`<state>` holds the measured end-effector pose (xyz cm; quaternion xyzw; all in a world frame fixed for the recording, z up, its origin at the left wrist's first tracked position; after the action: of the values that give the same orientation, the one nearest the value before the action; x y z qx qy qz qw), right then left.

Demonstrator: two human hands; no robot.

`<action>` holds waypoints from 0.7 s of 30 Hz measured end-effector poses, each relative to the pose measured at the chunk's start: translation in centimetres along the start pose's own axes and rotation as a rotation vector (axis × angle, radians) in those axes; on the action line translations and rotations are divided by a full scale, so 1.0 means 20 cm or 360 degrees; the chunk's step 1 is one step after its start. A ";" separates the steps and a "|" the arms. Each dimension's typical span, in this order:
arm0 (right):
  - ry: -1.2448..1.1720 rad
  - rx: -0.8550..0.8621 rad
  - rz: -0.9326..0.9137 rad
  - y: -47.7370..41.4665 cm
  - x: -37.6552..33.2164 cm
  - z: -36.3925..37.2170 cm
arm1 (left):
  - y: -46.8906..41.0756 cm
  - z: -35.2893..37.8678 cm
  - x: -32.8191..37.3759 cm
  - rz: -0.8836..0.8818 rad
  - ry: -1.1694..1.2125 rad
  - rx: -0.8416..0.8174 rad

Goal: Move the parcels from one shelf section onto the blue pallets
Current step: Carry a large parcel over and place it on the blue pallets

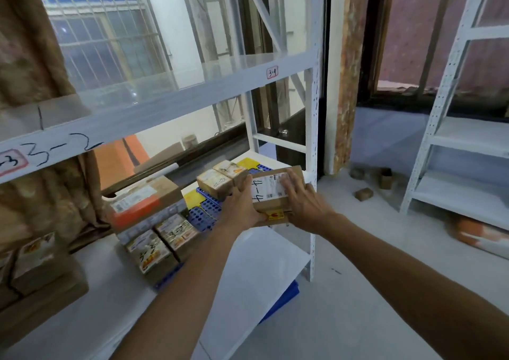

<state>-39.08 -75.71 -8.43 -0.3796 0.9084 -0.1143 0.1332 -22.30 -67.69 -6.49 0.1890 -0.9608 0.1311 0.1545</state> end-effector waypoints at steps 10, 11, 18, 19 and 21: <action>-0.0185 0.0089 -0.0334 -0.45 0.46 -0.08 | -0.35 0.10 0.26 -0.0219 -0.0010 0.0316; -0.0184 0.0100 -0.0360 -0.50 0.49 -0.10 | -0.40 0.09 0.27 -0.0239 -0.0022 0.0344; -0.0135 0.0098 -0.0682 -0.80 0.51 -0.10 | -0.50 0.02 0.27 -0.0480 0.0049 0.0287; -0.0145 0.0100 -0.0717 -0.83 0.49 -0.09 | -0.50 0.01 0.25 -0.0515 0.0067 0.0273; -0.0160 0.0130 -0.0782 -0.89 0.43 -0.06 | -0.50 -0.03 0.20 -0.0543 0.0099 0.0326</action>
<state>-33.51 -93.98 -3.07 -0.5885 0.7757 -0.1609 0.1615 -21.65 -77.70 -2.73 0.3597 -0.8912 0.2059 0.1840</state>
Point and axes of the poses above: each hand's wrist, its own y-axis away from the middle knuckle, its own z-axis out of the palm, x = y × z, the point moved 2 cm from there along -y, towards the middle knuckle, and after that the axes turned 8 degrees about x, right-handed, at the moved point
